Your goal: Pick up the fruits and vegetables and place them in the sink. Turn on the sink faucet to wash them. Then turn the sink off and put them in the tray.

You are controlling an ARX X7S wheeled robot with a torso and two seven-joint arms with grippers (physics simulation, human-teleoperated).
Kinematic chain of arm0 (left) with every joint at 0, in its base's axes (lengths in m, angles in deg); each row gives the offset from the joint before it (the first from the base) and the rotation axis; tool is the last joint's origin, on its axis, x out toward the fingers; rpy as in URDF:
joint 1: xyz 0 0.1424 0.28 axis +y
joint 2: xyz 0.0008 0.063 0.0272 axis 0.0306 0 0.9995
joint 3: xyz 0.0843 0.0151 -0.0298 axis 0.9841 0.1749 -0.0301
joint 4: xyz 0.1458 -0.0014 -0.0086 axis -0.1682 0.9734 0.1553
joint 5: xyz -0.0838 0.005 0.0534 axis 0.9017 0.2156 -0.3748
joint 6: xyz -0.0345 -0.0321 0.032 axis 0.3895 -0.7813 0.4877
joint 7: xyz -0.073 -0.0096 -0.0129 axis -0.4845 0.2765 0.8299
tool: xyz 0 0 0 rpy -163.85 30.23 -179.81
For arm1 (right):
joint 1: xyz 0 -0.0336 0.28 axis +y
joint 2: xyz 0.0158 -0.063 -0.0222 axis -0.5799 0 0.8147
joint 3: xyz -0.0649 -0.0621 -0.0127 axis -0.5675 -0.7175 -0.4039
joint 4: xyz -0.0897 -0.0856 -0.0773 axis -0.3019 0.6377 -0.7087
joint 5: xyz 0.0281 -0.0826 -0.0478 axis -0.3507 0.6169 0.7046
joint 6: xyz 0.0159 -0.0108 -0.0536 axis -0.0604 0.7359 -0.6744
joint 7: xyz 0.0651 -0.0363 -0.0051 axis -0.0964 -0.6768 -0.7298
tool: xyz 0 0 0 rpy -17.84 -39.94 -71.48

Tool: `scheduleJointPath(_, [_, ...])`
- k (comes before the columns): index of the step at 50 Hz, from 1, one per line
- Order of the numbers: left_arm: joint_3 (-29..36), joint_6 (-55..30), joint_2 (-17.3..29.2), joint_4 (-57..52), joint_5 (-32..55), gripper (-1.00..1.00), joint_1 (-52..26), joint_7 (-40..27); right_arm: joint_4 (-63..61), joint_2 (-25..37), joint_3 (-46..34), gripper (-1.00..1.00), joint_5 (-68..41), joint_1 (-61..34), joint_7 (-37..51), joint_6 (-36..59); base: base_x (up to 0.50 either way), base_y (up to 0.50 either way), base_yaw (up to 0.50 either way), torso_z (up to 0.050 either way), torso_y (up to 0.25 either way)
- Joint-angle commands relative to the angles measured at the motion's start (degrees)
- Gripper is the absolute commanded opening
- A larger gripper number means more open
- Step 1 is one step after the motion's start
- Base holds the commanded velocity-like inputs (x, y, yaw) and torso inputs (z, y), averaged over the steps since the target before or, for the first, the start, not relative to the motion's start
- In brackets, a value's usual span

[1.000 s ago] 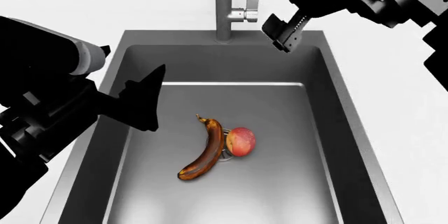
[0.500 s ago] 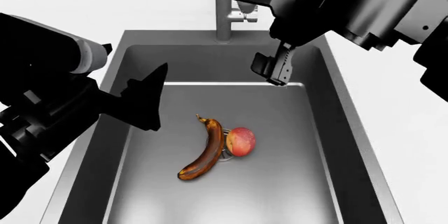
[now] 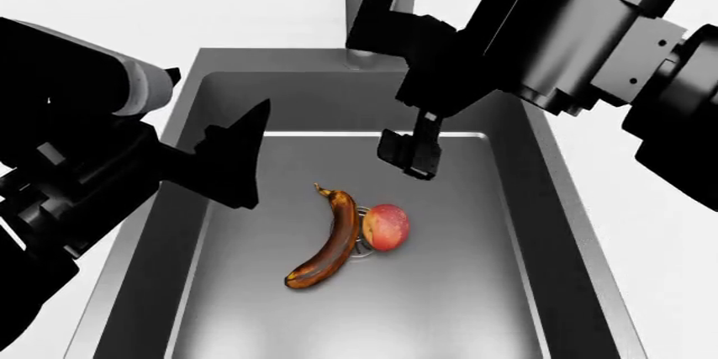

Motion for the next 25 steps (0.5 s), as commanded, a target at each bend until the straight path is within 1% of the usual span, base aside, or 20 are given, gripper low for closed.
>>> scheduleJointPath(1, [0.2,-0.1,-0.1,0.0,0.3,1.0,-0.5,-0.3,-4.0,1.4,-0.2,1.0,-1.9,0.5,-2.6,0.5,0.0,0.0,0.0,0.0,0.0])
scheduleJointPath(6, [0.3,0.0,-0.1,0.1,0.0,1.0,-0.3,0.0,-5.0,1.6,-1.1,1.0,-1.8,0.0,-3.5,1.1,0.0,0.0,0.0,0.0,0.0])
scheduleJointPath(15, [0.3,0.1,-0.1,0.1,-0.3,1.0,-0.1,0.2,-4.0,1.0,-0.2,1.0,-2.7,1.6,-3.4,0.7,0.0,0.0,0.0,0.0,0.0])
scheduleJointPath(25, [0.5,0.1,-0.1,0.0,-0.1,1.0,-0.2,0.0,-5.3,0.6,-2.6,1.0,-2.5,3.9,-4.6,1.3,0.0,0.0,0.0,0.0,0.0])
